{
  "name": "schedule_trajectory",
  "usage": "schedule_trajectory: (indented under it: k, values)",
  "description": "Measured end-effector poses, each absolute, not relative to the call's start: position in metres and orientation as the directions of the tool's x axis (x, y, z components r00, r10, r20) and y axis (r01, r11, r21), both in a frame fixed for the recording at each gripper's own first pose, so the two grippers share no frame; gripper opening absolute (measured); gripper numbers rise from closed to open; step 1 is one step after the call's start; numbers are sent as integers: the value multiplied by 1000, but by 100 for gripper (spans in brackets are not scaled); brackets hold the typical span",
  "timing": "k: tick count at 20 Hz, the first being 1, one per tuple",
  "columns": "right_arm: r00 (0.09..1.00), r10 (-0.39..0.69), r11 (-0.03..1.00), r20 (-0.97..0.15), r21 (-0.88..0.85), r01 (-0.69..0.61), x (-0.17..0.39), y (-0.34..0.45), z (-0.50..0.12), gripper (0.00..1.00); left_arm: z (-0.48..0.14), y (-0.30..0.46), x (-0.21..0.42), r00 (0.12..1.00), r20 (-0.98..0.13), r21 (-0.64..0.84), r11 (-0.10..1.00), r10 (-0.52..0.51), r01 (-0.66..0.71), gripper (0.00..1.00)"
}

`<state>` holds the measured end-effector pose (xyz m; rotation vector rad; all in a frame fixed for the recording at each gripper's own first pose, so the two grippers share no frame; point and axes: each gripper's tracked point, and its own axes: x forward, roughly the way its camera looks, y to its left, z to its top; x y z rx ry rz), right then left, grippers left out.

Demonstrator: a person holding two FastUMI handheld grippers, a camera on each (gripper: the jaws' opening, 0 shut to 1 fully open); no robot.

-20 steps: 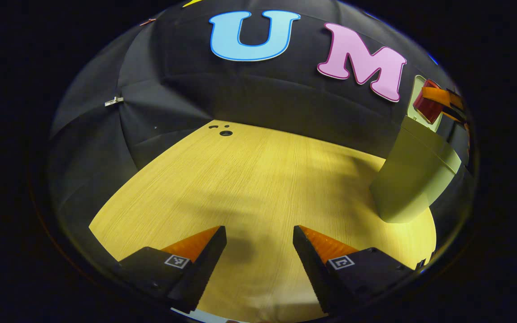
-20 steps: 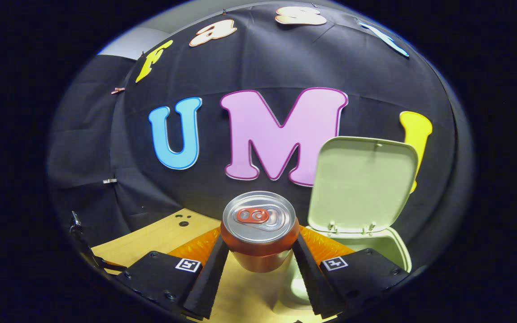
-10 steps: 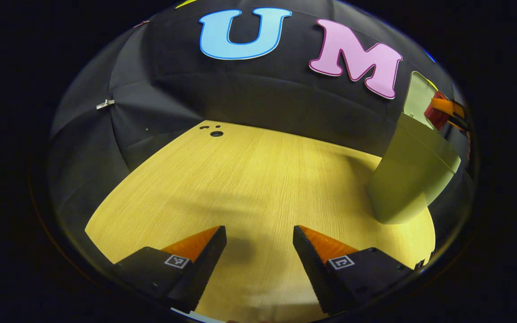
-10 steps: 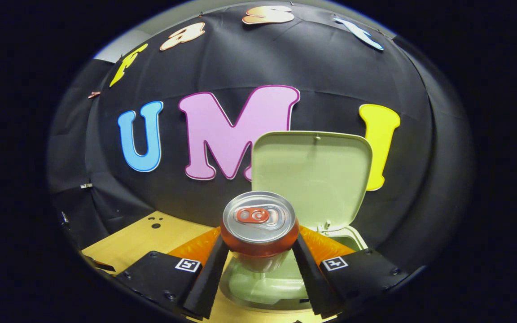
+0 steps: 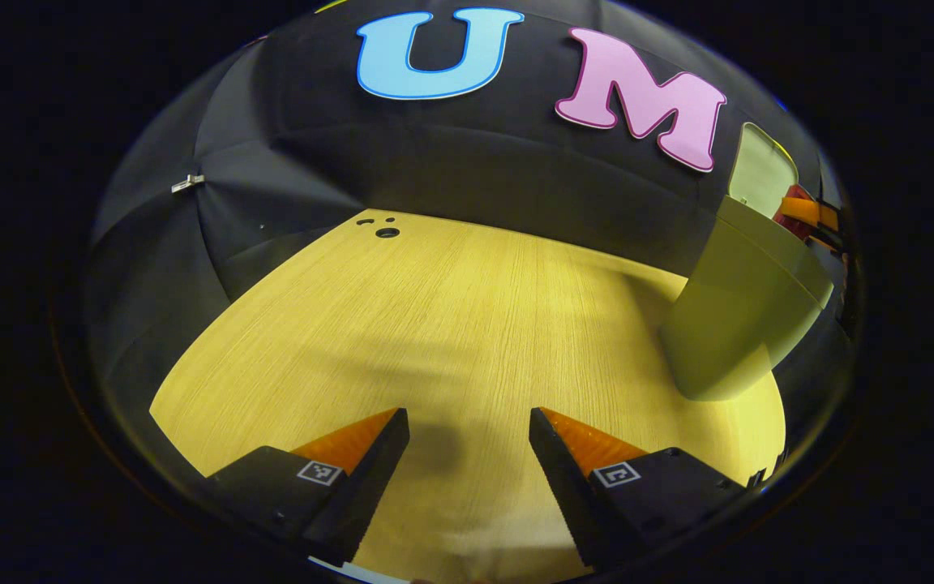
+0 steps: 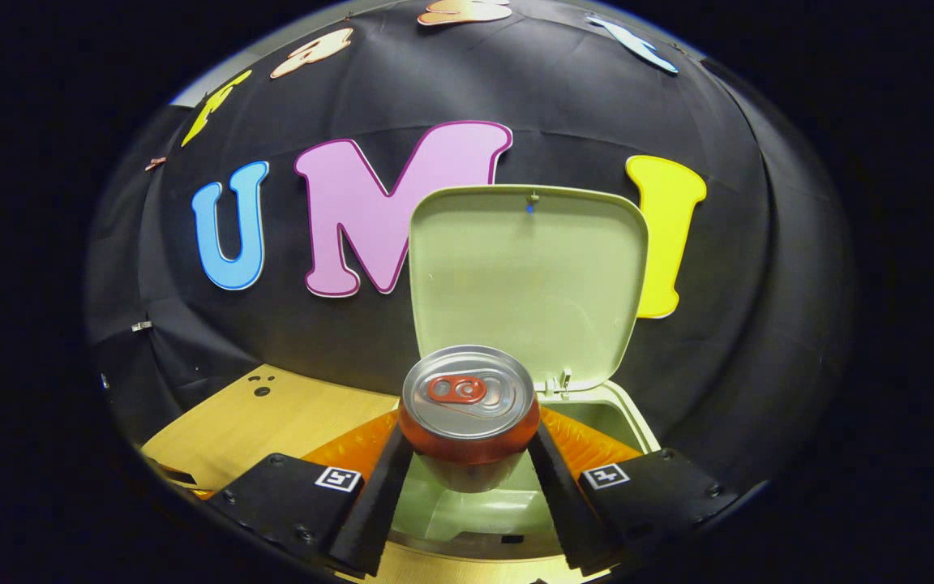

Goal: Press the lid of the desktop garbage bin to open it, pick up the crumpled paper on the desktop and throw it into the bin, then pick up the pop can on the desktop and drop it into the bin, and finally close the garbage bin lid.

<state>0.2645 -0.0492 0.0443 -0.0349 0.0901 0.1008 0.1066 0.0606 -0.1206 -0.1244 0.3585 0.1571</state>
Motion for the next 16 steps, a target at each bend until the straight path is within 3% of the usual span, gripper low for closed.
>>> schedule_trajectory:
  k: [4,7,16]
  values:
    - [993,85,996,-85,-18,-87,268,-55,42,85,-121,61,104,924,-359,-70,983,135,-171,96]
    - [995,72,997,-66,-8,-72,269,-61,50,98,-121,60,104,920,-366,-63,983,137,-171,96]
    - [991,75,997,115,-41,-71,265,-72,142,98,-136,51,97,904,-403,-54,982,144,-181,96]
